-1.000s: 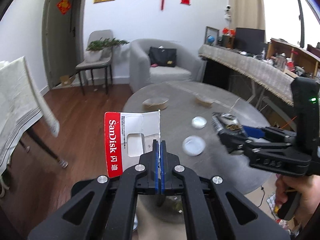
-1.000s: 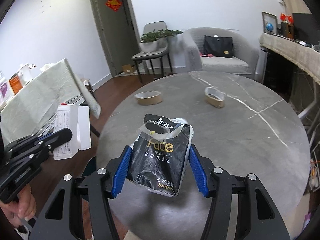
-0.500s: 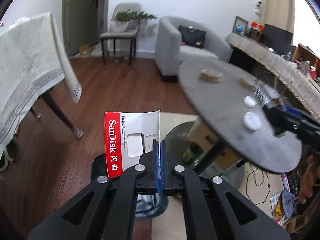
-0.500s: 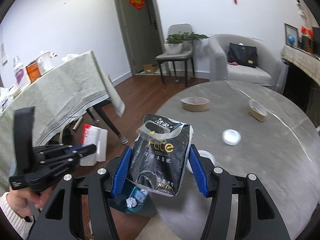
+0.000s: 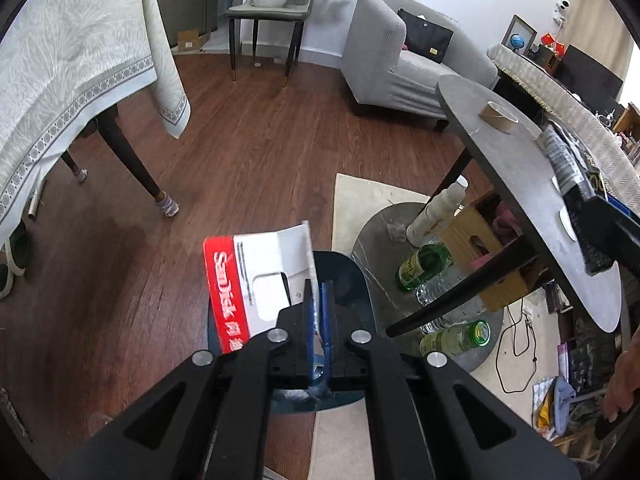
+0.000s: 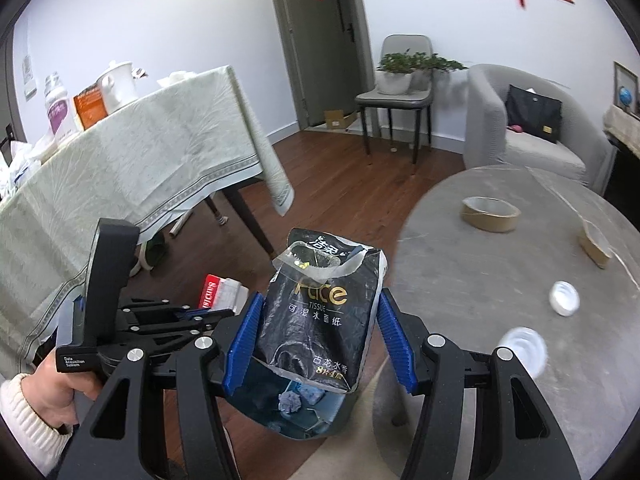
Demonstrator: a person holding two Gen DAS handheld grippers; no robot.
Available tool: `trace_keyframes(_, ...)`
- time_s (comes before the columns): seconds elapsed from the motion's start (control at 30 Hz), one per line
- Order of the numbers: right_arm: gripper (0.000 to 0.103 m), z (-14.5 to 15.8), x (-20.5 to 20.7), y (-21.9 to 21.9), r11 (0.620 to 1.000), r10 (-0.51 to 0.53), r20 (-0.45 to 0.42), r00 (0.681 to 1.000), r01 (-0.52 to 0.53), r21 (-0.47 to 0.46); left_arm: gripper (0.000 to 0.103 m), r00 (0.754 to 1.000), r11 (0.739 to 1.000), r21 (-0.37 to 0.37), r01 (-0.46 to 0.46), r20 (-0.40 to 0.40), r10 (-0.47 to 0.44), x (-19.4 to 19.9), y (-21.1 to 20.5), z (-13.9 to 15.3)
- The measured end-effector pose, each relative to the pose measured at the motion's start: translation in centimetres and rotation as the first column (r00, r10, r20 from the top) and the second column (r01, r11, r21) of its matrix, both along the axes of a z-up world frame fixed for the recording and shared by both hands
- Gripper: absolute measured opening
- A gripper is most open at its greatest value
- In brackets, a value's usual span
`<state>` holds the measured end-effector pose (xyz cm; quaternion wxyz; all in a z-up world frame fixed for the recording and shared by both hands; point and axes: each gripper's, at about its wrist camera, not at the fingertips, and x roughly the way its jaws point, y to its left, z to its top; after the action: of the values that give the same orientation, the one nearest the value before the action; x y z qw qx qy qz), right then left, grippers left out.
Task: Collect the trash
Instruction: 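Carry the bag and packaging over the teal bin and open both grippers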
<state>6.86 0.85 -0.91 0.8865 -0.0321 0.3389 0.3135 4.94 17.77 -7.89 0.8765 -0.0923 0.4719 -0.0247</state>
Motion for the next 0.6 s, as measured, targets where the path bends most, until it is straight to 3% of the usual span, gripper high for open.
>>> trace_keyframes(0.07,0.059,-0.3,0.2,1.1,1.000,0.014,-0.006,1.000,-0.014,-0.005,0.031,1.000,1.000,0.017,-0.006,-0.004,0.006,0.0,0.5,-0.1)
trace_keyframes(0.13,0.059,-0.4,0.5,1.9,1.000,0.024,-0.009,1.000,-0.024,-0.012,0.042,1.000,0.999,0.031,-0.022,0.015,0.021,-0.1,1.2,0.3)
trace_keyframes(0.37,0.059,-2.4,1.8,4.5,0.998,0.038,-0.066,0.997,-0.042,-0.054,0.057,0.992,0.997,-0.018,-0.073,0.099,0.074,-0.4,4.0,2.5)
trace_keyframes(0.6,0.059,-4.1,2.4,7.2,0.992,0.069,-0.117,0.991,-0.080,-0.094,0.063,0.981,0.995,-0.023,-0.096,0.166,0.098,-1.3,5.1,4.4)
